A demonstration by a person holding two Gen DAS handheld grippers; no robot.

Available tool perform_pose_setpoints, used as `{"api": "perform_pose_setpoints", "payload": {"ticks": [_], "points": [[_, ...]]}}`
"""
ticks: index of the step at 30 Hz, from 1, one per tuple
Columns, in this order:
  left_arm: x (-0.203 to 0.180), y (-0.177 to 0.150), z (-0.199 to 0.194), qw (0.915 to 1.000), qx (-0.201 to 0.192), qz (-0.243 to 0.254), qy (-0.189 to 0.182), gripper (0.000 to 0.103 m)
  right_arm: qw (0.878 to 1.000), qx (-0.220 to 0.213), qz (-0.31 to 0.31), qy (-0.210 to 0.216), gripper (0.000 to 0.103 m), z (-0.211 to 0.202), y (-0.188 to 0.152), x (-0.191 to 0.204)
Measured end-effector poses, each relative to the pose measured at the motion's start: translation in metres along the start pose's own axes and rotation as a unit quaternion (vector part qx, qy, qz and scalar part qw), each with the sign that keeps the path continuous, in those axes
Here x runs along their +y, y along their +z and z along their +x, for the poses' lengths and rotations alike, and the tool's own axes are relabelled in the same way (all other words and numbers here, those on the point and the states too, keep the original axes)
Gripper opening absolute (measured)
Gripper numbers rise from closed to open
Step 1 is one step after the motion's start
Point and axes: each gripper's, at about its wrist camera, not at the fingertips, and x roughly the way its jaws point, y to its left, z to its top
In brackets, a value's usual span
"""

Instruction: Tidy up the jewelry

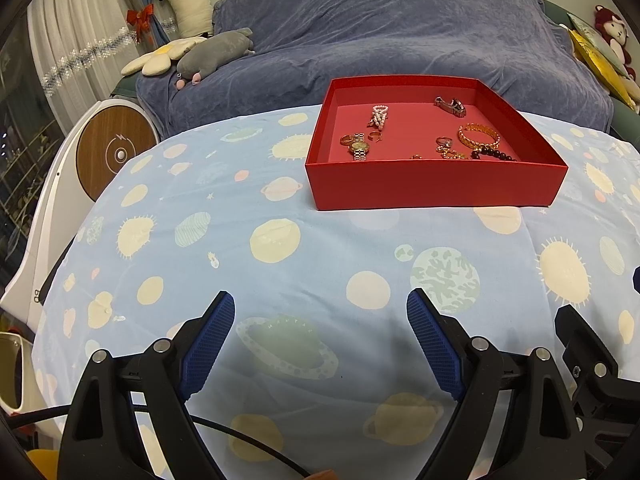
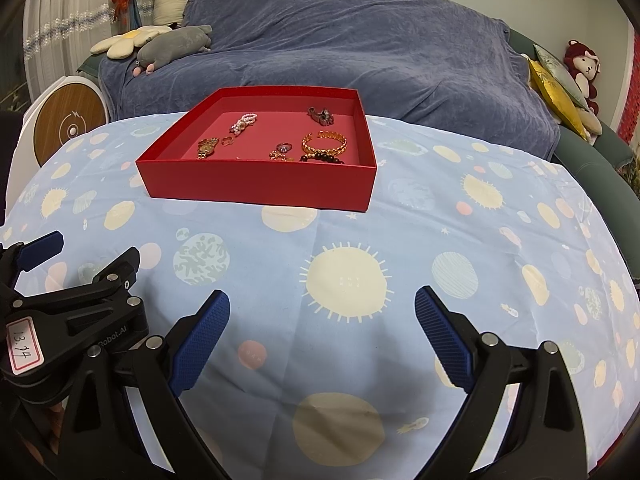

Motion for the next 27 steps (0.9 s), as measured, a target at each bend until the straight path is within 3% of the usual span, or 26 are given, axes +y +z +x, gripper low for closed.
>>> {"api": "perform_pose_setpoints", "payload": {"ticks": [27], "points": [[-0.0008, -0.0022, 0.0041, 0.9999, 0.013, -0.007, -0.005, 0.086, 1.0, 0.001, 0.002, 0.002, 0.092, 0.0003, -0.0012, 0.0009]]}}
